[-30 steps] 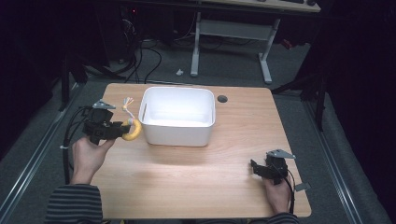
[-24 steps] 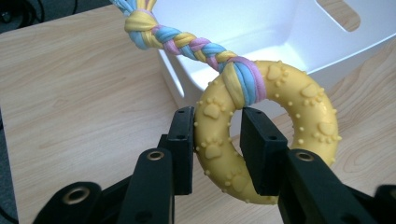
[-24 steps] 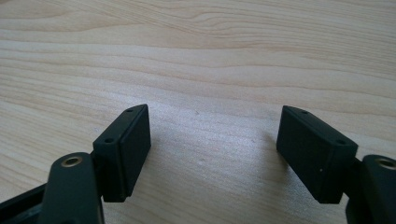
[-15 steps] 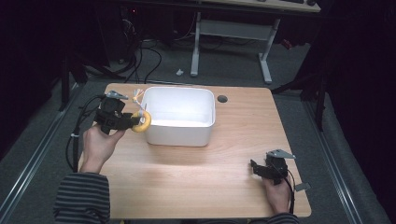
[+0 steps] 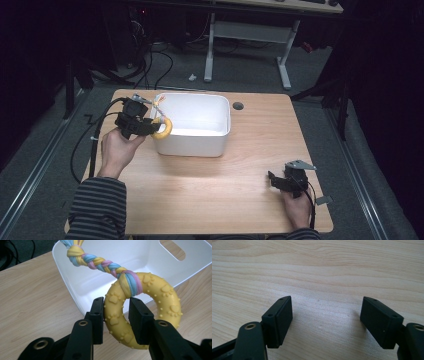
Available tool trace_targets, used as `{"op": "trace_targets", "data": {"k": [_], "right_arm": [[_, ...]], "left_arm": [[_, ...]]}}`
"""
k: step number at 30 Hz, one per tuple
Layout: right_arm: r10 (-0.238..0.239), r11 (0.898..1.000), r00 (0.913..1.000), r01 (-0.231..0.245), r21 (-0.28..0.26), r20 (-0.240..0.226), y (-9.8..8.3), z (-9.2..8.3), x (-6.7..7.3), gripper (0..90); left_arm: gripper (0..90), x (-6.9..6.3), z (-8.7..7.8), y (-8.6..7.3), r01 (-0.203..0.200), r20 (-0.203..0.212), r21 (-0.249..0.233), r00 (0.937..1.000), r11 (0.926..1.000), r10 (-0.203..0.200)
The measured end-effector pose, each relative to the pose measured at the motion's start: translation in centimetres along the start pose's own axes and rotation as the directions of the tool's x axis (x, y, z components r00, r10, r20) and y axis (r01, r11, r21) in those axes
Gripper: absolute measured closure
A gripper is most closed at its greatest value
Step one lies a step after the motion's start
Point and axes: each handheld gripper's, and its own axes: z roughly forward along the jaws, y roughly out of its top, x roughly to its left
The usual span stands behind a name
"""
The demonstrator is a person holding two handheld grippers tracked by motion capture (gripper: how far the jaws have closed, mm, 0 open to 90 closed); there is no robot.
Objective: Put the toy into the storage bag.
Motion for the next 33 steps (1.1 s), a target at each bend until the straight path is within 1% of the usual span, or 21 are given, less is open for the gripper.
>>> {"op": "trace_targets", "data": {"k": [2,6,10,14,15,19,24,27,28,30,32,33], "right_arm": [[0.000,1.000,1.0000,0.000,0.000,0.000,0.0,0.0,0.0,26.1],[0.000,1.000,1.0000,0.000,0.000,0.000,0.0,0.0,0.0,26.1],[0.000,1.000,1.0000,0.000,0.000,0.000,0.0,0.0,0.0,26.1],[0.000,1.000,1.0000,0.000,0.000,0.000,0.0,0.0,0.0,26.1],[0.000,1.000,1.0000,0.000,0.000,0.000,0.0,0.0,0.0,26.1],[0.000,1.000,1.0000,0.000,0.000,-0.001,0.0,0.0,0.0,26.1],[0.000,1.000,1.0000,0.000,0.000,0.000,0.0,0.0,0.0,26.1],[0.000,1.000,1.0000,0.000,0.001,-0.001,0.0,0.0,0.0,26.1],[-0.001,1.000,1.0000,0.001,0.001,-0.003,0.0,0.0,0.1,26.1],[0.000,1.000,1.0000,0.000,0.001,-0.003,0.0,0.0,0.1,26.1],[0.000,1.000,1.0000,0.000,0.001,-0.003,0.0,0.0,0.1,26.1],[0.000,1.000,1.0000,0.000,0.001,-0.003,0.0,0.0,0.1,26.1]], "left_arm": [[66.0,-0.1,0.3,0.2,0.004,0.002,-0.003,1.0000,1.0000,-0.004],[66.0,-0.3,1.0,0.6,-0.010,0.001,0.011,0.9999,0.9999,0.010],[66.0,-0.2,1.6,1.0,-0.010,0.007,0.012,0.9999,0.9999,0.010],[66.0,-0.3,2.3,1.5,-0.009,0.000,0.019,1.0000,0.9998,0.009],[66.0,-0.3,2.4,1.6,-0.015,-0.002,0.022,0.9999,0.9996,0.015],[66.0,-0.4,3.1,2.1,-0.008,0.001,0.021,1.0000,0.9997,0.008],[66.0,-0.5,4.0,2.8,-0.021,-0.011,0.044,0.9997,0.9988,0.021],[66.0,-0.5,4.5,2.9,-0.010,-0.004,0.040,0.9999,0.9991,0.010],[66.0,-0.4,4.7,2.9,-0.009,-0.007,0.045,0.9999,0.9989,0.009],[66.0,-0.3,5.1,2.9,-0.019,-0.020,0.052,0.9996,0.9985,0.020],[66.0,-0.3,5.3,2.9,-0.019,-0.022,0.059,0.9996,0.9981,0.020],[66.0,-0.3,5.5,2.9,-0.011,-0.022,0.070,0.9997,0.9975,0.013]]}}
